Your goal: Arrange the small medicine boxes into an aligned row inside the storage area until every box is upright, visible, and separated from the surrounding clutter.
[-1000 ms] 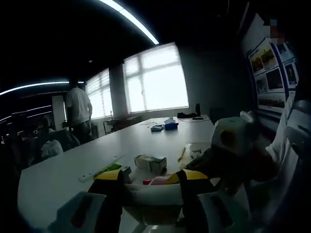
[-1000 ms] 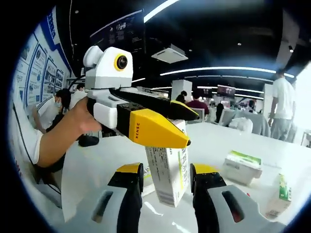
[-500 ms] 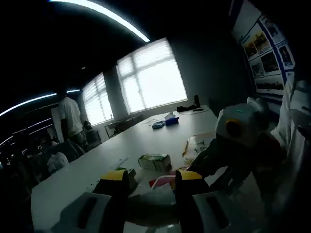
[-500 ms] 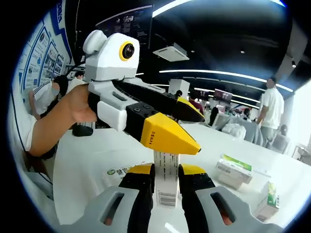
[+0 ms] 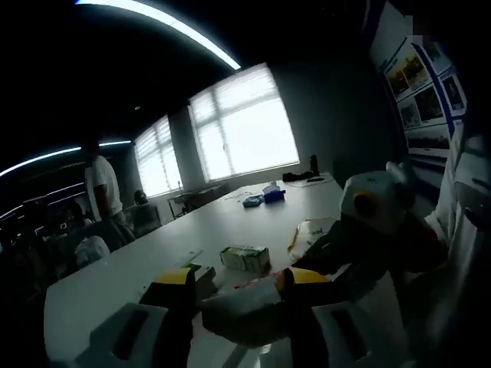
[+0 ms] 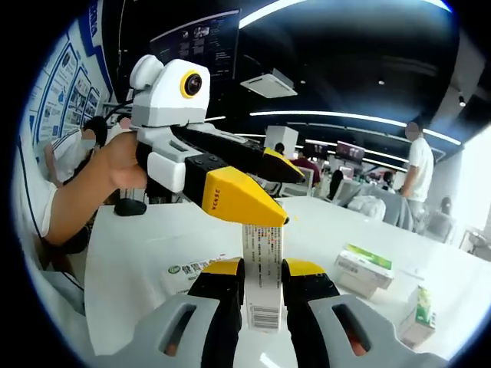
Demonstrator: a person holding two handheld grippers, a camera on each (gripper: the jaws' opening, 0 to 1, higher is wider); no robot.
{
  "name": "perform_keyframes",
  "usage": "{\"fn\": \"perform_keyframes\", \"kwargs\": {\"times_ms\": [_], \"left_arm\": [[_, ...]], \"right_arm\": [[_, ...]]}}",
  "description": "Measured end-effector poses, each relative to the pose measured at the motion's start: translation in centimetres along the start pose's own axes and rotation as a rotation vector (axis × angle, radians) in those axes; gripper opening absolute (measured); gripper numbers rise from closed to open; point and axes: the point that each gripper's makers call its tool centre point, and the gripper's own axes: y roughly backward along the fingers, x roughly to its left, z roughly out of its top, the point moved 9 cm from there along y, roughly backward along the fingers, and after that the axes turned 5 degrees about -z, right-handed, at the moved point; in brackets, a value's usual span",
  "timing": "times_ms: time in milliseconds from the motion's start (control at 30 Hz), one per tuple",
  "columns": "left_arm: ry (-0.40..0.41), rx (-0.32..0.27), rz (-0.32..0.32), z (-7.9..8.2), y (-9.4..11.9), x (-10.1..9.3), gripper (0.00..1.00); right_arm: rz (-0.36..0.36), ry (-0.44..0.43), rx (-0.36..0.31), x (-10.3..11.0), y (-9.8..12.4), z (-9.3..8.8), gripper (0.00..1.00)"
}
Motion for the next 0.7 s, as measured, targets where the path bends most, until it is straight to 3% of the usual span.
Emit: {"fn": "perform_keyframes", "kwargs": {"times_ms": [333,500,700], "left_arm": [[0.176,-0.072,0.029,-1.1,1.5,1.1,0.47],[0.255,-0.145,0.103,-1.6,2.7,1.8,0.47],[0.397,-0.225,0.071,-2.3,3.7,2.1,0.49]], "right_arm": [[-0.002,0.077,-0.006,-0.3,0.5,0.3,0.18],[-0.011,0.122,-0.009,-0.3,0.7,0.6,0.18],[-0.034,0.187,-0.012,-0.9,0.8,1.0,0.18]]}}
